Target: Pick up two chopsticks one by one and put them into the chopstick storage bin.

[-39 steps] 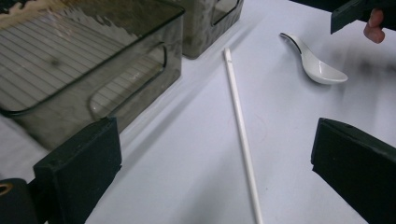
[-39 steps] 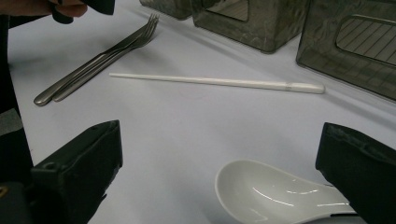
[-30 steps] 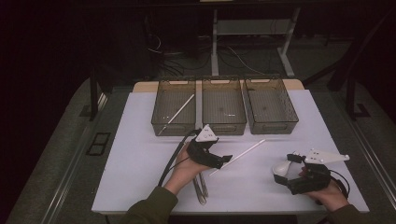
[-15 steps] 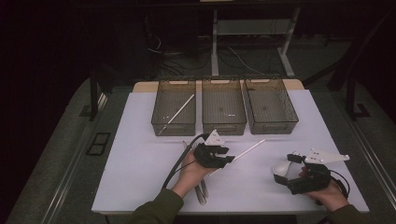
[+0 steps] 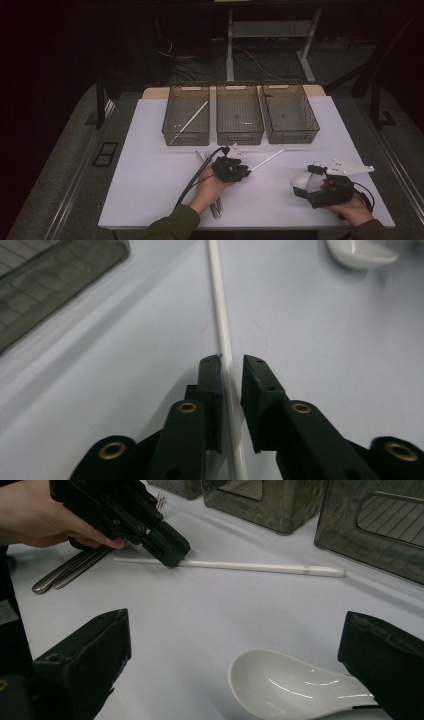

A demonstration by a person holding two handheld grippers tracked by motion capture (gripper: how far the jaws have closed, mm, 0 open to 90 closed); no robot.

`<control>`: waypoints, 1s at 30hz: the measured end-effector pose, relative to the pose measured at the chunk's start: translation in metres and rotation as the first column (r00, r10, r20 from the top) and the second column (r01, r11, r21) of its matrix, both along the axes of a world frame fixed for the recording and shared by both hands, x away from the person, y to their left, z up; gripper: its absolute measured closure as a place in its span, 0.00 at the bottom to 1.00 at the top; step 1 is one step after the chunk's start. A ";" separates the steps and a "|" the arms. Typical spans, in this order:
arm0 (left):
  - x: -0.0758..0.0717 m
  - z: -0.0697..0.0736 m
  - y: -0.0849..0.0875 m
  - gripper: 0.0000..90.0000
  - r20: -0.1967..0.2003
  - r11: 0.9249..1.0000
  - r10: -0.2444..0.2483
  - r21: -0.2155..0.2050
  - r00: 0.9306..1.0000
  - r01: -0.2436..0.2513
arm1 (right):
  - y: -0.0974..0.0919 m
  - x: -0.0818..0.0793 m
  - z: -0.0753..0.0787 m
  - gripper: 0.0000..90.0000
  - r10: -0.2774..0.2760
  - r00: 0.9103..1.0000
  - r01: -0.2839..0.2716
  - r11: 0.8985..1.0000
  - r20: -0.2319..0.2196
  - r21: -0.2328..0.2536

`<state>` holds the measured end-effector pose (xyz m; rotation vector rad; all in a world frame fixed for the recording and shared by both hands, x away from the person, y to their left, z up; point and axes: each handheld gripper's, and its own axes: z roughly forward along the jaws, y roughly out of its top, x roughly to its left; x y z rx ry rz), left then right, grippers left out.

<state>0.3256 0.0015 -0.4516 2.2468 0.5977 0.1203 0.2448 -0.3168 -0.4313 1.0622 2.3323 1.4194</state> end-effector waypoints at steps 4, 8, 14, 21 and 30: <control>0.000 0.000 0.000 0.92 -0.001 1.000 0.009 0.015 1.000 -0.009 | 0.000 0.000 0.000 0.01 -0.001 1.000 0.001 1.000 0.000 0.001; 0.001 0.001 0.000 0.94 -0.016 1.000 0.013 0.022 1.000 -0.013 | 0.000 0.000 0.000 0.01 -0.001 1.000 0.001 1.000 -0.001 0.000; 0.001 0.002 -0.002 0.95 -0.021 0.999 0.026 0.027 0.999 -0.026 | 0.000 0.000 0.000 0.01 -0.001 1.000 0.001 1.000 0.003 0.000; 0.001 0.004 0.000 0.95 -0.020 0.999 0.033 0.016 0.999 -0.032 | -0.001 0.000 0.000 0.01 -0.003 1.000 0.003 1.000 0.006 0.003; 0.003 0.019 0.015 0.95 -0.012 1.000 0.023 -0.020 1.000 -0.024 | -0.001 0.000 0.001 0.01 -0.005 1.000 0.005 1.000 0.006 0.003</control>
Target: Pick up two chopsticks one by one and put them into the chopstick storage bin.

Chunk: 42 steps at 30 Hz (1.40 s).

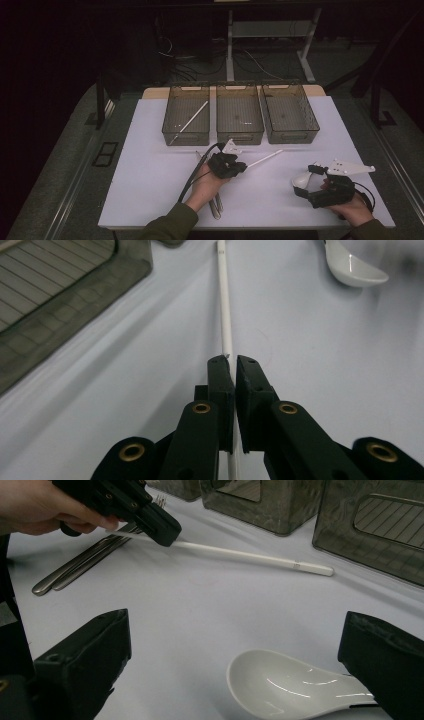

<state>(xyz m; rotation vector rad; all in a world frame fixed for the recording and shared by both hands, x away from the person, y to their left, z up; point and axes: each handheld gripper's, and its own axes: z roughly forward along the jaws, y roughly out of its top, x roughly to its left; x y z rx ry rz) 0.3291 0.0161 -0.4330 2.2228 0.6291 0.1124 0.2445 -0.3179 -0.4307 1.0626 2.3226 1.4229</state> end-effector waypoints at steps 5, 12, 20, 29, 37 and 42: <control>0.000 0.009 0.008 0.95 0.017 0.999 0.001 -0.037 1.000 0.000 | 0.000 0.000 0.000 0.01 0.000 1.000 0.000 1.000 0.000 -0.001; -0.002 0.022 0.019 0.95 0.041 0.996 0.007 -0.091 0.999 -0.003 | 0.000 0.000 0.000 0.01 0.001 1.000 -0.001 1.000 0.001 -0.003; -0.003 0.035 0.032 0.95 0.065 0.991 0.015 -0.131 0.998 -0.006 | -0.001 0.000 0.000 0.01 0.001 1.000 -0.001 1.000 0.001 -0.002; -0.004 0.048 0.046 0.95 0.104 0.984 0.020 -0.178 0.994 -0.001 | -0.001 0.000 0.000 0.01 0.001 1.000 -0.001 1.000 0.002 -0.002; -0.004 0.059 0.060 0.95 0.118 0.976 0.033 -0.219 0.992 -0.006 | 0.000 0.000 0.000 0.01 0.000 1.000 0.000 1.000 0.002 -0.003; -0.002 0.065 0.071 0.95 0.119 0.969 0.058 -0.246 0.991 -0.027 | -0.001 0.000 0.000 0.01 0.001 1.000 -0.001 1.000 0.003 -0.003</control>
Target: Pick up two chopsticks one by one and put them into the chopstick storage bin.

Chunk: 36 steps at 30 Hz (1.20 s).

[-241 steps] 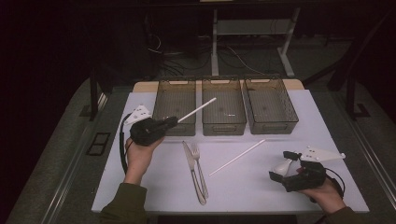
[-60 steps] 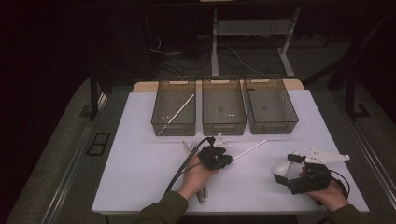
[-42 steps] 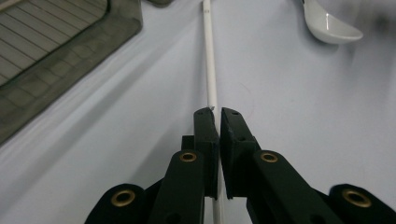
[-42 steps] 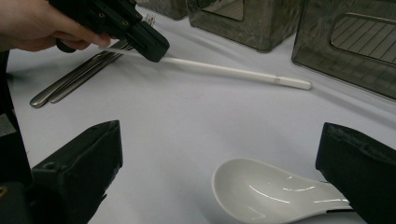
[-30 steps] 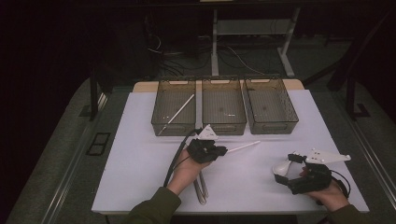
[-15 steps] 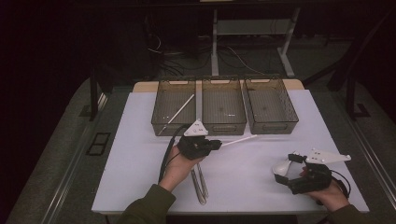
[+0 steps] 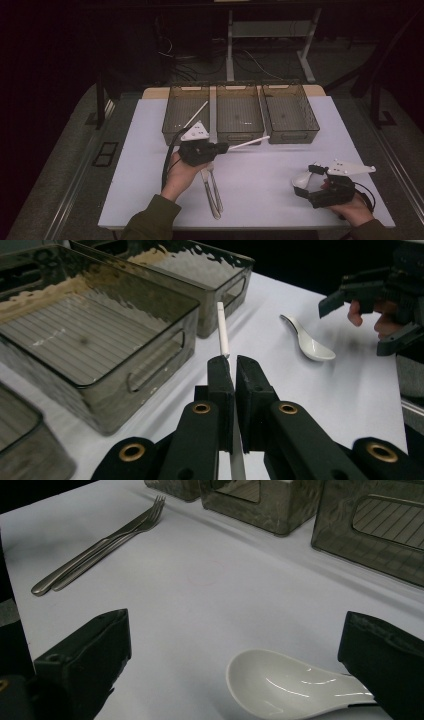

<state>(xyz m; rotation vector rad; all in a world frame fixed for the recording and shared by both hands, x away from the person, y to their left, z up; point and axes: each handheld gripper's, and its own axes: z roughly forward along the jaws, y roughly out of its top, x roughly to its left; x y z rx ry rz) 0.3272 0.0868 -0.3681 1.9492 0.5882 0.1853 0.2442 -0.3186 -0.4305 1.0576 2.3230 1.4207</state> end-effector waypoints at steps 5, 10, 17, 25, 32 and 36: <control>0.002 0.004 0.009 0.95 0.006 1.000 0.016 -0.009 1.000 -0.015 | 0.000 0.000 0.000 0.01 0.000 1.000 0.000 1.000 0.000 0.001; 0.003 0.009 0.018 0.95 0.015 0.999 0.036 -0.020 0.999 -0.036 | 0.000 0.000 0.000 0.01 -0.001 1.000 0.001 1.000 0.000 0.002; 0.006 0.016 0.033 0.95 0.025 0.997 0.077 -0.032 0.997 -0.076 | 0.000 0.000 0.000 0.01 -0.001 1.000 0.001 1.000 0.000 0.003; 0.013 0.022 0.049 0.95 0.034 0.992 0.120 -0.047 0.992 -0.119 | 0.000 0.000 0.000 0.01 -0.002 1.000 0.002 1.000 0.000 0.003; 0.028 0.030 0.064 0.95 0.069 0.983 0.184 -0.031 0.981 -0.182 | -0.001 0.001 0.000 0.01 -0.011 1.000 0.011 1.000 -0.002 0.008; 0.040 0.035 0.074 0.95 0.080 0.972 0.232 0.001 0.969 -0.233 | 0.000 0.000 0.000 0.01 -0.016 1.000 0.016 1.000 -0.008 0.012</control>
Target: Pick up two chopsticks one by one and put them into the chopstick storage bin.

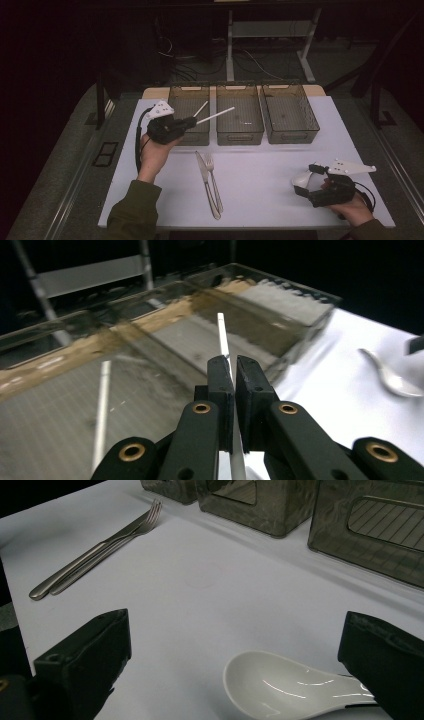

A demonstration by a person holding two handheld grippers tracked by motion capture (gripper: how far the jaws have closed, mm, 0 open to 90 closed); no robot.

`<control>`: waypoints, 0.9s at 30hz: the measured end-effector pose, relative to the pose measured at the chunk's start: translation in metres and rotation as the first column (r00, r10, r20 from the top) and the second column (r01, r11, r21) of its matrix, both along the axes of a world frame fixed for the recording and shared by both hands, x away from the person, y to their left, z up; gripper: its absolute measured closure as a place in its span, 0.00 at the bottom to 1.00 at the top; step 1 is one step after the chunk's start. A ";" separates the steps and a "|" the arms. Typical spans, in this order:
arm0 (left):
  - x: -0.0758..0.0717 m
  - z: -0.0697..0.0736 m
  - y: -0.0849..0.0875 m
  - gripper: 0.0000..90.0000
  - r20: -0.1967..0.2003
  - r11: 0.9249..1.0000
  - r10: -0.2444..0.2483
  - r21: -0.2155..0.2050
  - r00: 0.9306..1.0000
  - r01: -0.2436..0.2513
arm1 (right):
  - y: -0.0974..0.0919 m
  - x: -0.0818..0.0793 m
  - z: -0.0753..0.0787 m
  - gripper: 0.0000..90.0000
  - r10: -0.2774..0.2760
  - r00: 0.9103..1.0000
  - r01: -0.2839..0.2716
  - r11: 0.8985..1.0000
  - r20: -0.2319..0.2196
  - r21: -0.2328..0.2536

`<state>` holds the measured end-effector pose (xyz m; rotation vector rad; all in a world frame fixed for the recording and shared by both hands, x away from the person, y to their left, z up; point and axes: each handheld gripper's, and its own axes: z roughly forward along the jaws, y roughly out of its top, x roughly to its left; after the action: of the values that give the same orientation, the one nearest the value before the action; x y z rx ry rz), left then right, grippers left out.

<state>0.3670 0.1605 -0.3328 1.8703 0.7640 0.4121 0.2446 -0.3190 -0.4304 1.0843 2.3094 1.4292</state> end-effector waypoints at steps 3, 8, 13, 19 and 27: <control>0.009 0.002 0.007 0.95 -0.003 0.999 0.044 0.017 0.999 -0.043 | 0.000 0.000 0.000 0.01 0.001 1.000 -0.001 1.000 0.002 0.001; 0.024 0.002 0.021 0.95 -0.009 0.994 0.112 0.013 0.994 -0.112 | -0.001 0.000 0.000 0.01 0.001 1.000 -0.001 1.000 0.005 0.001; 0.037 -0.002 0.035 0.95 -0.023 0.984 0.178 0.025 0.984 -0.178 | -0.001 0.000 0.000 0.01 0.002 1.000 -0.002 1.000 0.005 0.001; 0.055 -0.012 0.043 0.95 -0.053 0.966 0.254 0.059 0.966 -0.251 | -0.001 0.000 0.000 0.01 0.003 1.000 -0.003 1.000 0.005 0.001; 0.077 -0.026 0.036 0.95 -0.099 0.950 0.300 0.114 0.949 -0.289 | -0.001 -0.001 0.000 0.01 0.005 1.000 -0.005 1.000 0.006 0.002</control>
<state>0.4442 0.1969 -0.3587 1.8873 1.1276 0.5422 0.2441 -0.3197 -0.4299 1.0741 2.3093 1.4353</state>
